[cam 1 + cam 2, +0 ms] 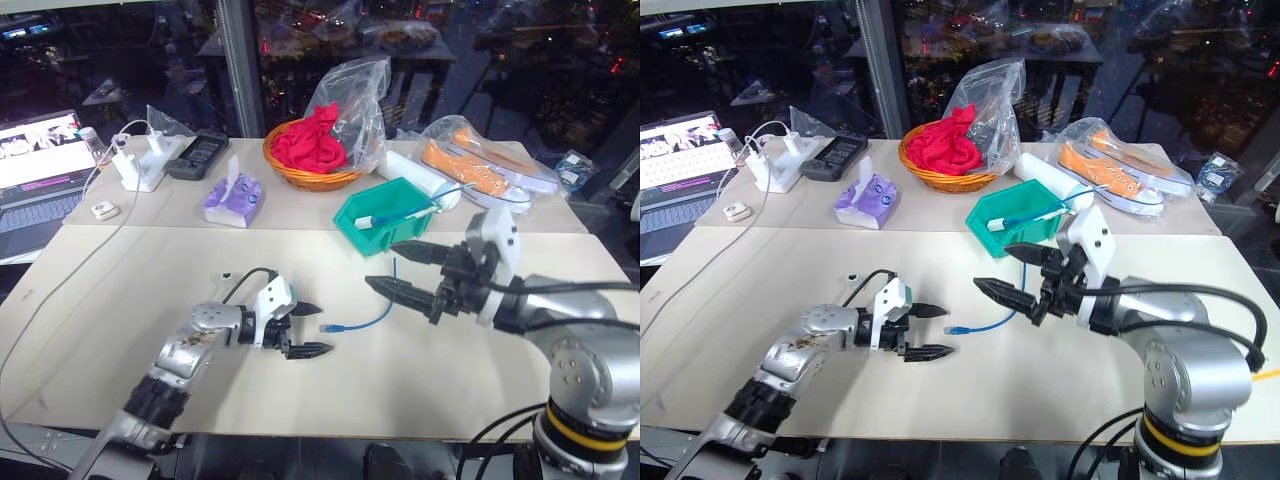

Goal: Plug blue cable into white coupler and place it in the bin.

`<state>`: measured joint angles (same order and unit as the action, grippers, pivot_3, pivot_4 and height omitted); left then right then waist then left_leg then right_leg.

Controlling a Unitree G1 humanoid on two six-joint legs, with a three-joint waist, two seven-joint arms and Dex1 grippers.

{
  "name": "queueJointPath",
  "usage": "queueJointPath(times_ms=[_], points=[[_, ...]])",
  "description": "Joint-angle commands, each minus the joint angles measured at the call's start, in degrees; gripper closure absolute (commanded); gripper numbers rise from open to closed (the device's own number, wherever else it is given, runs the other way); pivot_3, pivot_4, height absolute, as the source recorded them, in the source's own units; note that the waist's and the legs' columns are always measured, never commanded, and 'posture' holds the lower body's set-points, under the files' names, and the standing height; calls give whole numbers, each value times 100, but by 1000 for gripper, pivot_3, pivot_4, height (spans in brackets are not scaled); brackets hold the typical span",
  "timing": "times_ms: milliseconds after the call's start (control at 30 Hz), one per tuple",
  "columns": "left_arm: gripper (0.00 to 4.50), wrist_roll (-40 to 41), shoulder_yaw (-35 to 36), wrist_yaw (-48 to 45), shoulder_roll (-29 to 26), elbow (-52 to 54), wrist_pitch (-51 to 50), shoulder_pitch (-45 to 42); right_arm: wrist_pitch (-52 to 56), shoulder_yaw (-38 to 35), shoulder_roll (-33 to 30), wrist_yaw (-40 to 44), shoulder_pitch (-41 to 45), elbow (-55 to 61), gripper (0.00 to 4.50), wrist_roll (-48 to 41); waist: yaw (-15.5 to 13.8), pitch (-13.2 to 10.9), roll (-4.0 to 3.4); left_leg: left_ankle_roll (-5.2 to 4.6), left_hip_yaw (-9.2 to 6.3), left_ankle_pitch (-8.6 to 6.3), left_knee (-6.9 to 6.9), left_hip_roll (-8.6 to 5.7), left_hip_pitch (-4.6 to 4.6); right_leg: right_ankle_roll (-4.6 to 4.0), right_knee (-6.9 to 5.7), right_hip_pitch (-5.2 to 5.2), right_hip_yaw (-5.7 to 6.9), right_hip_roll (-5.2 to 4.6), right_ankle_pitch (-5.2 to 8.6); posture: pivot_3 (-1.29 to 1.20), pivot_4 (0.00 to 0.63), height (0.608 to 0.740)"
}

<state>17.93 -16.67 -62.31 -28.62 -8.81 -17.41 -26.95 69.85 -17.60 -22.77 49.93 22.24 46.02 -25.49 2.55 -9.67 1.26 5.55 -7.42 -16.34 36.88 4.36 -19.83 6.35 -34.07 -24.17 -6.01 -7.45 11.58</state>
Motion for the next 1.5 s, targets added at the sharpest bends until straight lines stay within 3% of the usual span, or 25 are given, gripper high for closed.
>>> queueJointPath(times_ms=[33, 100, 133, 300, 500, 833, 1033, 1133, 1300, 1500], points=[[0, -131, -30, -198, 76, -210, 86, -174, 26, -102, -47, -396, -180, 407, 337, -305, 0, 1, -2, 0, 0, 0, 0, 0, 1, 0, -1, 1, 0, 0, 0, 0, 150, 728], [0, -158, -17, -281, 87, -291, 96, -203, 12, -93, -77, -568, -257, 446, 337, -392, -4, 2, -3, 0, -1, 0, 0, 0, 4, 0, -3, 1, 0, 0, 0, 0, 150, 728], [535, -174, -4, -313, 98, -322, 109, -218, -5, -84, -102, -646, -287, 457, 192, -440, 4, 2, -4, 0, -1, 0, 0, 0, 5, 0, -3, 2, 0, 0, 0, 0, 150, 728], [2089, -116, 57, -435, 225, -371, 37, -330, -82, -83, -213, -953, -408, 489, 192, -669, -3, 2, -3, -1, -1, 0, 0, 0, 4, 0, -2, 2, 0, 0, 0, 0, 150, 728], [4337, -156, 47, -491, 268, -330, -27, -281, -223, -70, -408, -1220, -463, 442, 192, -910, 1, 2, -3, -1, -2, 0, -1, 0, 4, 0, -2, 0, 0, 0, 0, 0, 150, 728], [4426, -186, 328, -55, 383, 58, 117, -340, -349, 165, -614, -1600, -540, 213, 192, -1157, -7, 1, -3, -1, -2, -1, -1, 0, 1, 0, 0, 0, 0, 0, 0, 0, 150, 728], [4426, 50, 695, 355, 449, 1118, 1, -160, 570, -494, -351, -1787, -1762, 466, 192, -2185, -55, 1, -2, 0, -5, 0, -1, 0, -5, 0, 6, 0, 1, 0, 1, 0, 150, 728], [4426, 135, 743, 555, 549, 1597, -90, 56, 730, -615, 443, -2394, -2052, 595, 192, -2962, -23, 3, -5, 0, -6, 0, -2, 0, -2, 0, 4, -1, 1, 0, 1, 0, 150, 728], [4426, 106, 675, 832, 732, 1830, -150, 137, 689, -882, 2490, -4673, -1557, -34, 192, -3540, 19, 3, -12, 1, -8, 2, -4, 0, 4, -4, -7, -1, 1, 0, 0, 0, 150, 728], [4426, 100, 582, 919, 815, 1911, -214, 132, 200, -764, 3092, -6151, -1474, -289, 192, -4466, -20, 4, -24, 16, -18, 10, -5, 0, -9, -1, -1, -4, 1, 1, 1, 0, 150, 728]])
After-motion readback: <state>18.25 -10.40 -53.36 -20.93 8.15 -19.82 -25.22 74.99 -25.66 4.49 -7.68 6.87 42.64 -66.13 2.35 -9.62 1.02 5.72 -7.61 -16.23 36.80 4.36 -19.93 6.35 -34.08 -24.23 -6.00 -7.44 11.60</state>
